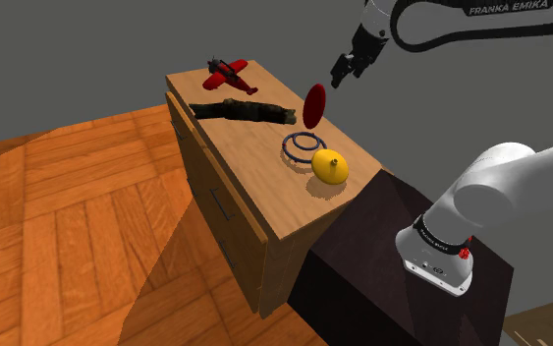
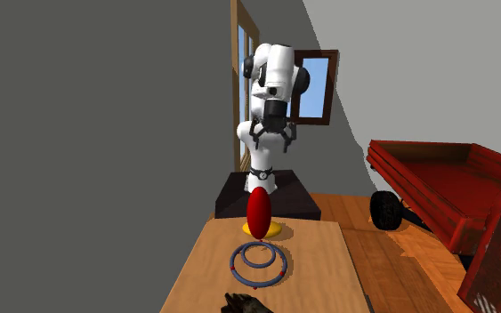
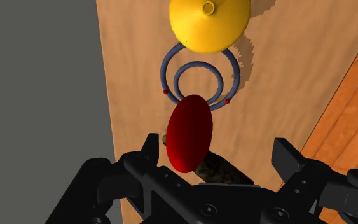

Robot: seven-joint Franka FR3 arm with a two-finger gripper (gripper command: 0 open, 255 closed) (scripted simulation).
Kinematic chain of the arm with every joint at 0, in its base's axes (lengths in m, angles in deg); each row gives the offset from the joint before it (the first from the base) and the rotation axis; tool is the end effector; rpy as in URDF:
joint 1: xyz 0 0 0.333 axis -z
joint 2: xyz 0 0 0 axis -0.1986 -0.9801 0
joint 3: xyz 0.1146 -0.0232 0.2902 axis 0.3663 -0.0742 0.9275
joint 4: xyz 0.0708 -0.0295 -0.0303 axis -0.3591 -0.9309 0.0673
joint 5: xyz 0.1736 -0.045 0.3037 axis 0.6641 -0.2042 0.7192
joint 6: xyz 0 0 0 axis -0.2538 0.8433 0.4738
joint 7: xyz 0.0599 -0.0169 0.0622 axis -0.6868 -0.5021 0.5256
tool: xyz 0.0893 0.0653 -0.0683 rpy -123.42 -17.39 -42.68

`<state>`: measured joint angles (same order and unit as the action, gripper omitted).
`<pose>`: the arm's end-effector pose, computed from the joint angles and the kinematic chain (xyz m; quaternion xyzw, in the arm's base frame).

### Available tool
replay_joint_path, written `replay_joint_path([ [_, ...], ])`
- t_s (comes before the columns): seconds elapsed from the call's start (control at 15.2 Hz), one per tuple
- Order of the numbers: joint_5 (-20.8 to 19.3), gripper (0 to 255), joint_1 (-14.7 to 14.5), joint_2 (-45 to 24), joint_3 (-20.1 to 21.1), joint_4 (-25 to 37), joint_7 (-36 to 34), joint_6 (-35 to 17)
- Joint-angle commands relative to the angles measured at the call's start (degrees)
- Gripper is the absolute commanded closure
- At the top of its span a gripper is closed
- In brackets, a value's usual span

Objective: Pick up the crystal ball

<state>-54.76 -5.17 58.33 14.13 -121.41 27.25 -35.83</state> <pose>0.3549 -0.0194 0.5126 0.9839 -0.0733 0.1508 0.0613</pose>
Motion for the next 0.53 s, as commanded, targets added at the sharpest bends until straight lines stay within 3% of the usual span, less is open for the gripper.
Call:
replay_joint_path([
  [0.0, -1.98, 0, 1.35, -2.41, 0.79, -1.56, -1.77, -6.74],
  [0.46, -13.32, 0, 9.61, -15.59, 5.72, 0.28, -12.21, -26.32],
])
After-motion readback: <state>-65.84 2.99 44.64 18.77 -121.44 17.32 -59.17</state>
